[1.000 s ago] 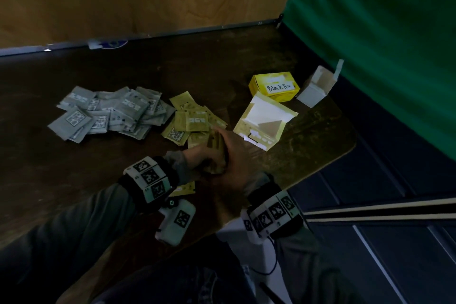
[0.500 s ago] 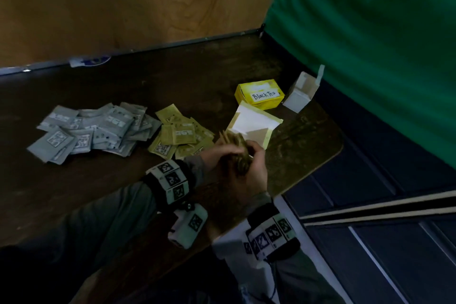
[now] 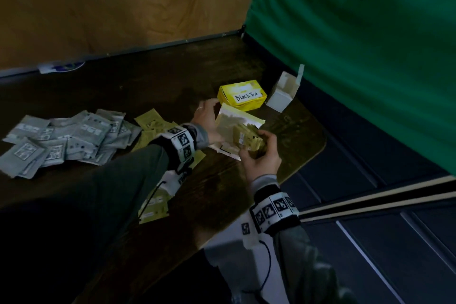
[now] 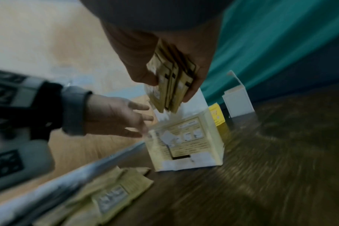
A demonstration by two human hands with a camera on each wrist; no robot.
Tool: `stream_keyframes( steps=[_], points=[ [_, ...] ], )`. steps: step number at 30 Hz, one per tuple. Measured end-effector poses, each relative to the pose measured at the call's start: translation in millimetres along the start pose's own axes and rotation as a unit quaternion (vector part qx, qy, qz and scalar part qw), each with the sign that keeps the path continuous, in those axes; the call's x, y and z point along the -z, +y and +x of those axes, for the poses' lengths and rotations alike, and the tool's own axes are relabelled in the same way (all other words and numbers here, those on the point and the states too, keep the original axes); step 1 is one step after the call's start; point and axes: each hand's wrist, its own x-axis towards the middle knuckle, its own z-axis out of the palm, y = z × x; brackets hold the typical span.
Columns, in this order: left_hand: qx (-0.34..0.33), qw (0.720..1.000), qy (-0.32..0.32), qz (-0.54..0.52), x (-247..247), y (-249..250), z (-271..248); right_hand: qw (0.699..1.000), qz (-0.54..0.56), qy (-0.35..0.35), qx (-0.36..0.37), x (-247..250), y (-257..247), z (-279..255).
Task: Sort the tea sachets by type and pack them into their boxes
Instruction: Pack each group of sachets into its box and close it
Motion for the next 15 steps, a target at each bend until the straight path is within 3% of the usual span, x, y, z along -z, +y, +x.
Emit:
stream_keyframes(
  steps=[3, 6, 9, 12, 15],
  points=[
    [0.019, 0.992, -0.111, 0.060, -3, -4, 14, 0.995, -0.059, -0.025, 0.076, -2, 1, 8],
    [0.014, 0.985, -0.142, 0.102, -2, -3, 17, 0.984, -0.127, -0.055, 0.117, -2, 2, 17],
    [0.006, 0.980, -0.140, 0.139, -11, -8, 9, 0.962, -0.232, -0.121, 0.076, 1, -1, 26],
    [0.009, 0.990, -0.099, 0.099, -30, -13, -10, 0.917, -0.342, -0.205, 0.020, 0, -6, 31],
    [-0.021, 0.992, -0.078, 0.099, -45, -13, -31, 0.883, -0.378, -0.273, -0.060, -9, -15, 35]
  ],
)
